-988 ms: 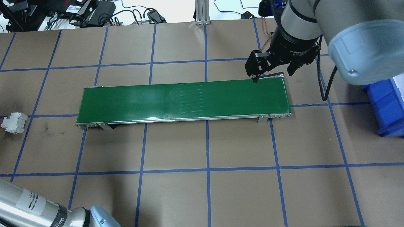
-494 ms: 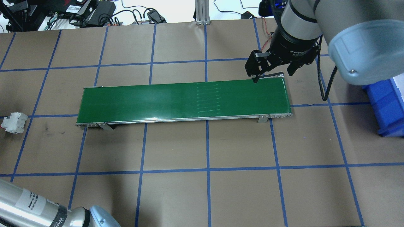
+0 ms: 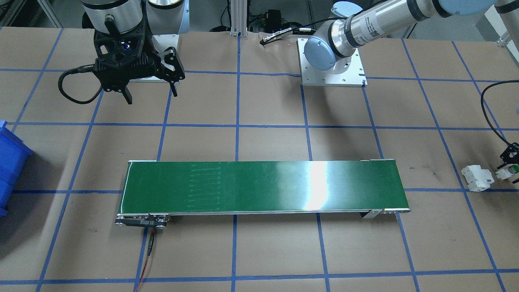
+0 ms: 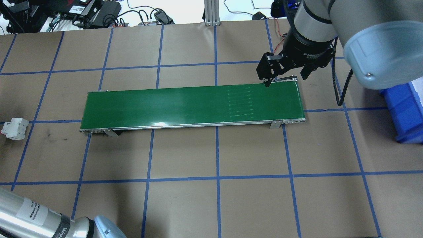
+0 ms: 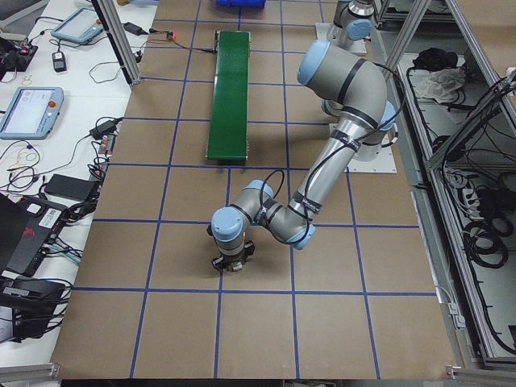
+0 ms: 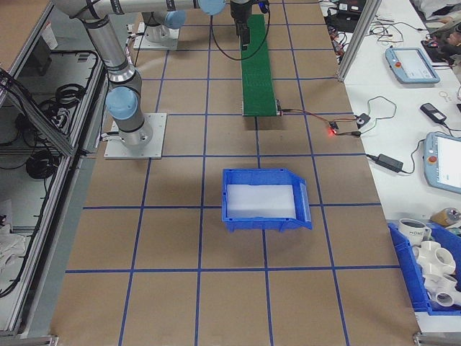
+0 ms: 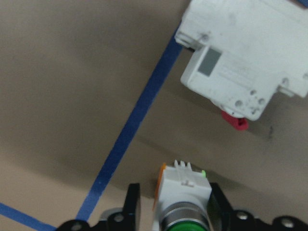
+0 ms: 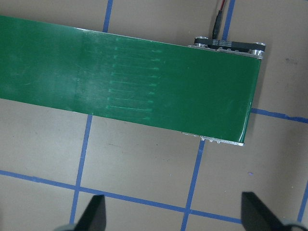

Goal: Move button from left to right

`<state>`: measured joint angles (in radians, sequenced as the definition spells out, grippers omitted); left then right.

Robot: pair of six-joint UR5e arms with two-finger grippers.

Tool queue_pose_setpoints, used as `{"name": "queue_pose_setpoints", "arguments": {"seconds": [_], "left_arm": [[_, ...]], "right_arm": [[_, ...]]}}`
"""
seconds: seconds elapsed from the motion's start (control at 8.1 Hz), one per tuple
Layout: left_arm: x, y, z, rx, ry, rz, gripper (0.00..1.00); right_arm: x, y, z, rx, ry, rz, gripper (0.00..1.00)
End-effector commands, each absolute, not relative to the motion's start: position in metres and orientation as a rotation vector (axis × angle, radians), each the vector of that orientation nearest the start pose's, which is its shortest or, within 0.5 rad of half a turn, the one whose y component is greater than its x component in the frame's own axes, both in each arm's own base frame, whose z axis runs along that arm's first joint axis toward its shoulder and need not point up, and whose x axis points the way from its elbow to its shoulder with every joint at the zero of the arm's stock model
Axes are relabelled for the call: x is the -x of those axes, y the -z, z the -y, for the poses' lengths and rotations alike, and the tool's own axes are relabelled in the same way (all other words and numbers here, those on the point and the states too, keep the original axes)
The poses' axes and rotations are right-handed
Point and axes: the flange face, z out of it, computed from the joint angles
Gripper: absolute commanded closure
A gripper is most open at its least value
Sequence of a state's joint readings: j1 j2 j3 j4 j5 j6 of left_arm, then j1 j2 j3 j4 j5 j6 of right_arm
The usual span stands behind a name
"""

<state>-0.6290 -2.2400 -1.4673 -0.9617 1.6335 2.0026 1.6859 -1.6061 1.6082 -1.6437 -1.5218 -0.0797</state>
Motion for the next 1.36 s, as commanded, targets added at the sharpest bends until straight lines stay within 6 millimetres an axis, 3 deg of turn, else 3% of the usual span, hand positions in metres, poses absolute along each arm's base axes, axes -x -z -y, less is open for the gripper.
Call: {"name": "queue_pose_setpoints", "arguments": {"seconds": [0.0,0.25,0.49,0.62,0.86,0.99,1.23], "left_arm": [[-0.490,-0.200,0.513,-1.555,-0.092,-2.655,0.91],[-0.486,-0.227,0.512,-1.565,-0.080,-2.623,0.99],[-0.452,-0.285,0.513,-1.630,-0.065,-2.618,0.98],[-0.409,-0.302,0.537,-1.770,-0.060,-2.531,0.96],[-0.283,-0.326,0.605,-2.032,-0.031,-2.290,0.96],[-0.224,-0.351,0.620,-2.148,-0.021,-2.145,0.95],[-0.133,-0.361,0.635,-2.268,0.008,-2.019,0.95]], "right_arm": [[-0.193,-0.495,0.465,0.303,0.110,-3.074,0.00],[-0.193,-0.495,0.465,0.303,0.112,-3.074,0.00],[-0.193,-0.495,0.465,0.303,0.112,-3.074,0.00],[-0.193,-0.495,0.465,0.303,0.110,-3.076,0.00],[-0.193,-0.495,0.465,0.306,0.110,-3.076,0.00],[-0.193,-0.495,0.465,0.303,0.110,-3.076,0.00],[-0.193,-0.494,0.464,0.308,0.106,-3.076,0.00]]}}
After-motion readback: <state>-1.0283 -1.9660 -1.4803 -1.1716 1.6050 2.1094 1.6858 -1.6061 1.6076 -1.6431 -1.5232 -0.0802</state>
